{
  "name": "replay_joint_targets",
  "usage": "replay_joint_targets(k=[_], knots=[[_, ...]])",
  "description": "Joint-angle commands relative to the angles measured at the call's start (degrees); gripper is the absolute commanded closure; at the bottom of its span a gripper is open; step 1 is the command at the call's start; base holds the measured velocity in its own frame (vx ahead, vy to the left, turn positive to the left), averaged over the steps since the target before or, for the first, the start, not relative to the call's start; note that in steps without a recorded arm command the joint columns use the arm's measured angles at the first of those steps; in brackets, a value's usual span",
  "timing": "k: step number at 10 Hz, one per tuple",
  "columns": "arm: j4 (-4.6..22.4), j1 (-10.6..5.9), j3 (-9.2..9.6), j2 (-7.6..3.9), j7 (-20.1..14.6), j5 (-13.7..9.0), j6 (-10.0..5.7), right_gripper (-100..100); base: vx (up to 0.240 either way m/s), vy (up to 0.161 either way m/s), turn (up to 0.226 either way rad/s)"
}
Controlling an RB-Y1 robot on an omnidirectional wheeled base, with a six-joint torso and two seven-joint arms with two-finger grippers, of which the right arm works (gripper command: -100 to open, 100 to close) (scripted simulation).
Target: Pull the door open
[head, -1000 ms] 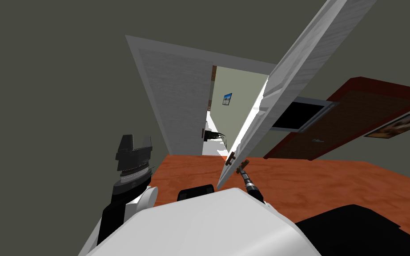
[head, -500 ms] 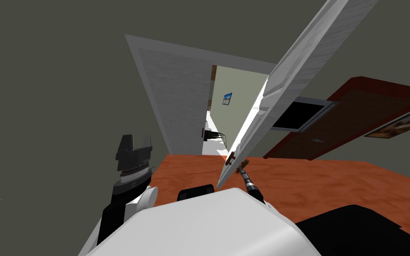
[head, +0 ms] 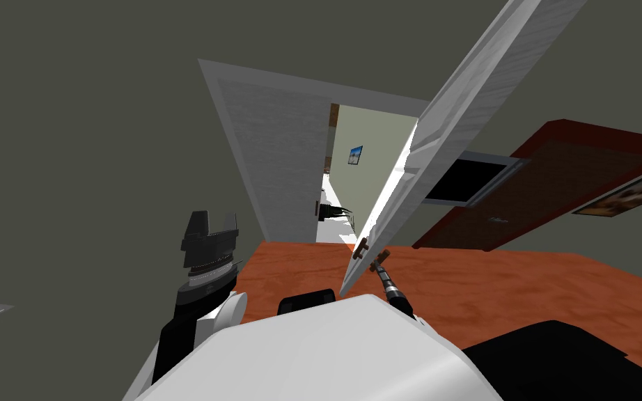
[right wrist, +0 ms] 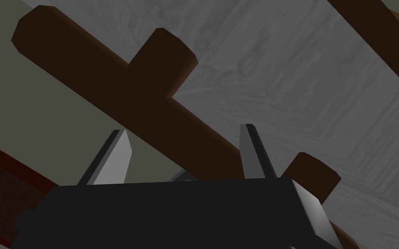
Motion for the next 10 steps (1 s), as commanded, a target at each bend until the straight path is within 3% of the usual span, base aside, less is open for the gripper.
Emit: replay_joint_targets(k=[1, 10], knots=[[0.6, -0.86, 0.21, 0.61, -1.9, -0.4, 0.00, 100, 0.000, 0.000, 0.000], [0.7, -0.75, 0.82, 0.00, -2.7, -0.2, -0.46, 100, -0.022, -0.023, 0.010]])
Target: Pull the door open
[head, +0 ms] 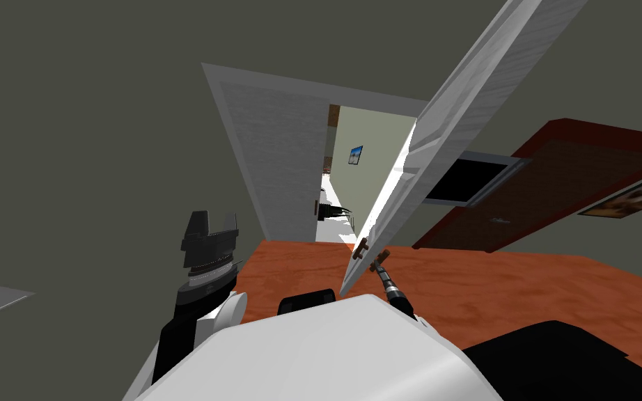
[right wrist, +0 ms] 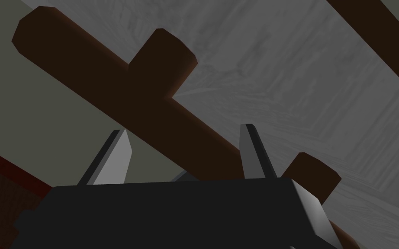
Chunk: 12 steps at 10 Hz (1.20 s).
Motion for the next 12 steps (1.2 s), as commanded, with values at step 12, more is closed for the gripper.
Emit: replay_joint_targets(k=[12], knots=[[0.4, -0.78, 0.93, 0.05, -2.8, -0.2, -0.37, 100, -0.015, -0.015, 0.007]])
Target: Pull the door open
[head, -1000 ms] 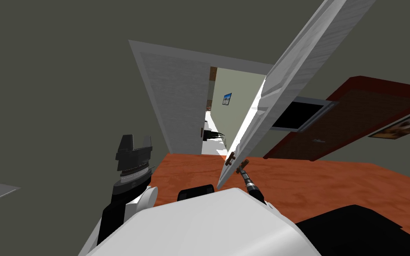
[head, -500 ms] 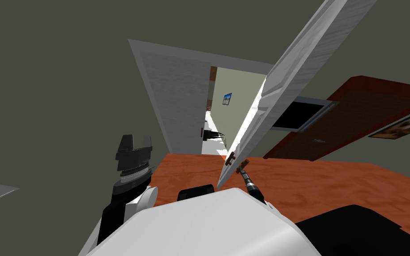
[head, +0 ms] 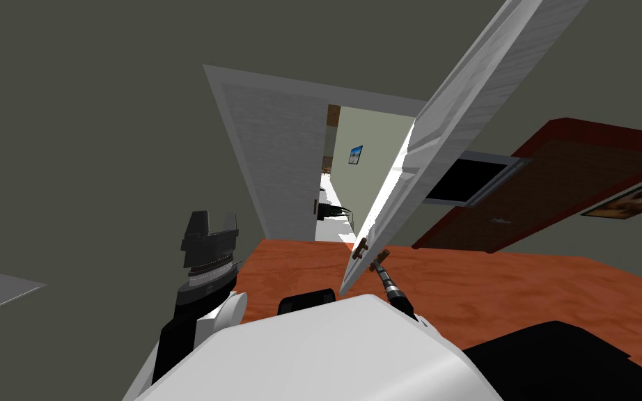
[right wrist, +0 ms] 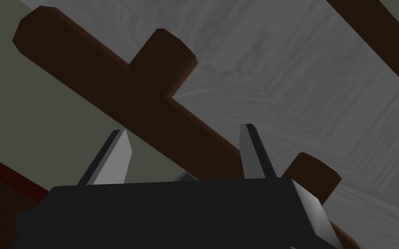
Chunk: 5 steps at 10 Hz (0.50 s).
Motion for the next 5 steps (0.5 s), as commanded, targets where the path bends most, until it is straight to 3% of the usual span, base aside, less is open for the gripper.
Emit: replay_joint_targets(k=[1, 5], knots=[[-0.6, -0.21, 0.09, 0.75, -2.0, -0.5, 0.46, 100, 0.005, 0.004, -0.004], [-0.6, -0.21, 0.09, 0.75, -2.0, -0.5, 0.46, 100, 0.003, 0.004, -0.001]])
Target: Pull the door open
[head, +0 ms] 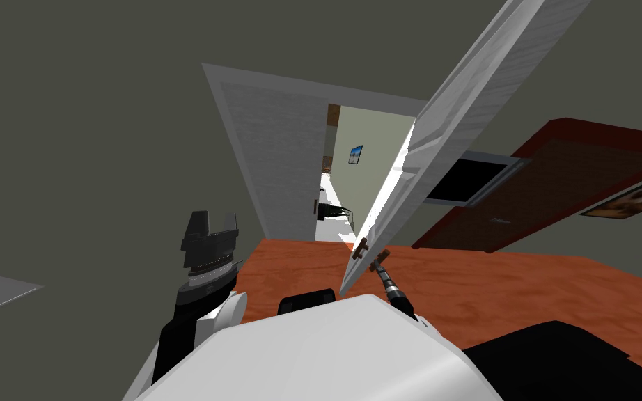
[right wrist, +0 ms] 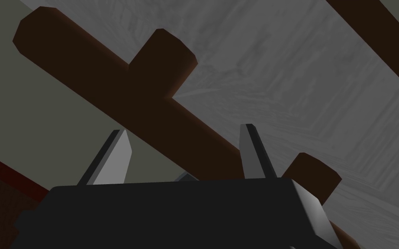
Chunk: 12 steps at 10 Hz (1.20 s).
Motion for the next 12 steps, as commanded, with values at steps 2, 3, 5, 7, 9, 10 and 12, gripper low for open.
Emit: replay_joint_targets(k=[2, 3, 5, 7, 9, 10, 12], knots=[[-0.6, -0.32, 0.09, 0.78, -1.8, -0.5, 0.47, 100, 0.000, 0.000, 0.000], [-0.9, 0.07, 0.48, 0.20, -1.7, -0.2, 0.41, 100, -0.041, -0.034, 0.028], [-0.9, -0.01, 0.59, 0.22, -2.0, -0.2, 0.40, 100, -0.051, -0.047, 0.022], [-0.9, -0.01, 0.59, 0.22, -2.0, -0.2, 0.40, 100, -0.015, -0.024, 0.007], [-0.9, -0.01, 0.59, 0.22, -2.0, -0.2, 0.40, 100, 0.000, 0.000, 0.000], [-0.9, -0.01, 0.59, 0.22, -2.0, -0.2, 0.40, 100, 0.002, 0.005, -0.002], [-0.9, -0.01, 0.59, 0.22, -2.0, -0.2, 0.40, 100, 0.001, 0.003, -0.001]])
